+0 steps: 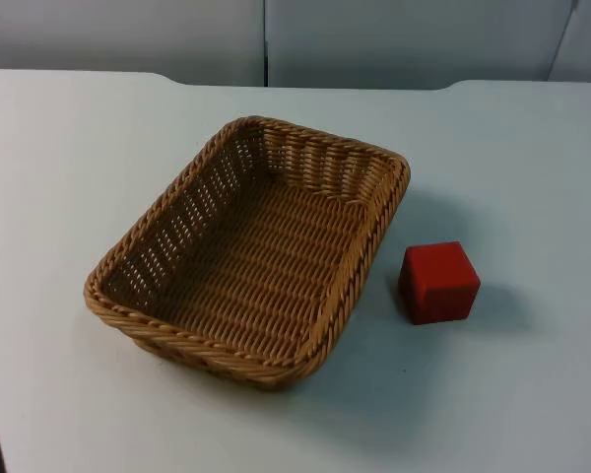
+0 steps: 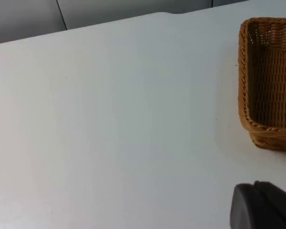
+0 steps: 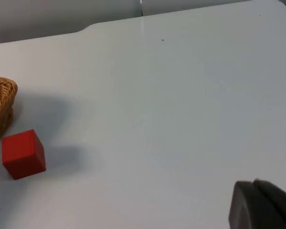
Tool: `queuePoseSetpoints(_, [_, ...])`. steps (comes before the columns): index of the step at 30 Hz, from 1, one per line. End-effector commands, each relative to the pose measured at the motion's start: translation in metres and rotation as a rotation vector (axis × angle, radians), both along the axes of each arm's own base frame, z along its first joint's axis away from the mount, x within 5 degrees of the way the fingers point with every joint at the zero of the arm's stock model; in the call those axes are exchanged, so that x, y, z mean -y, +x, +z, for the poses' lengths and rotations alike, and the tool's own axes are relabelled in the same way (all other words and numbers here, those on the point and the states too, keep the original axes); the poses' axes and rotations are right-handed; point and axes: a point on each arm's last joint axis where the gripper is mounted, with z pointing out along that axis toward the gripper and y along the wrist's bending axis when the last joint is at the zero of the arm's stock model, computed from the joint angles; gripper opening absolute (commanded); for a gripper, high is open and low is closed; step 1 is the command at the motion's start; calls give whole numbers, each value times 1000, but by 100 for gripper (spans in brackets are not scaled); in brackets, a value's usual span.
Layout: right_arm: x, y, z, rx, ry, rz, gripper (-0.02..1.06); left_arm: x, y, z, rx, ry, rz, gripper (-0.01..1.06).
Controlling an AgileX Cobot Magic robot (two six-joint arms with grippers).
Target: Pick up the basket with the left hand and place the cube into the basket with the right hand.
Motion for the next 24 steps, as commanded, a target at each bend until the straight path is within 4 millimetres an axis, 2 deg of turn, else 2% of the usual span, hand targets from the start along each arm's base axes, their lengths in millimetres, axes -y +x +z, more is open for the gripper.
queuePoseSetpoints(1, [0,1,-1,2,-7,6,0,1,0,0,11,-15,-1,0])
queuePoseSetpoints(3, [0,1,-1,2,-7,6,0,7,5,6,-10,-75,-42,0])
queuePoseSetpoints(6, [0,1,-1,2,-7,6,0,26,40,18,-179,-146,-178,0])
queuePoseSetpoints(7, [0,1,-1,2,-7,6,0,26,40,18,-179,-146,-178,0])
queuePoseSetpoints(9, [0,1,-1,2,-7,6,0,41,75,21,-335,-179,-288,0])
queuePoseSetpoints(12, [0,1,-1,2,-7,6,0,57,130,13,-501,-211,-394,0])
queuePoseSetpoints(13, [0,1,-1,2,-7,6,0,57,130,13,-501,-211,-394,0])
queuePoseSetpoints(14, [0,1,-1,2,-7,6,0,61,148,6,-546,-215,-421,3])
queuePoseSetpoints(17, [0,1,-1,2,-7,6,0,74,197,-11,-615,-295,-472,22])
queuePoseSetpoints(18, [0,1,-1,2,-7,6,0,74,197,-11,-615,-295,-472,22])
queuePoseSetpoints(20, [0,1,-1,2,-7,6,0,84,230,-26,-650,-357,-520,47])
queuePoseSetpoints(22, [0,1,-1,2,-7,6,0,89,252,-40,-682,-366,-546,64])
queuePoseSetpoints(24, [0,1,-1,2,-7,6,0,90,257,-41,-679,-362,-550,67])
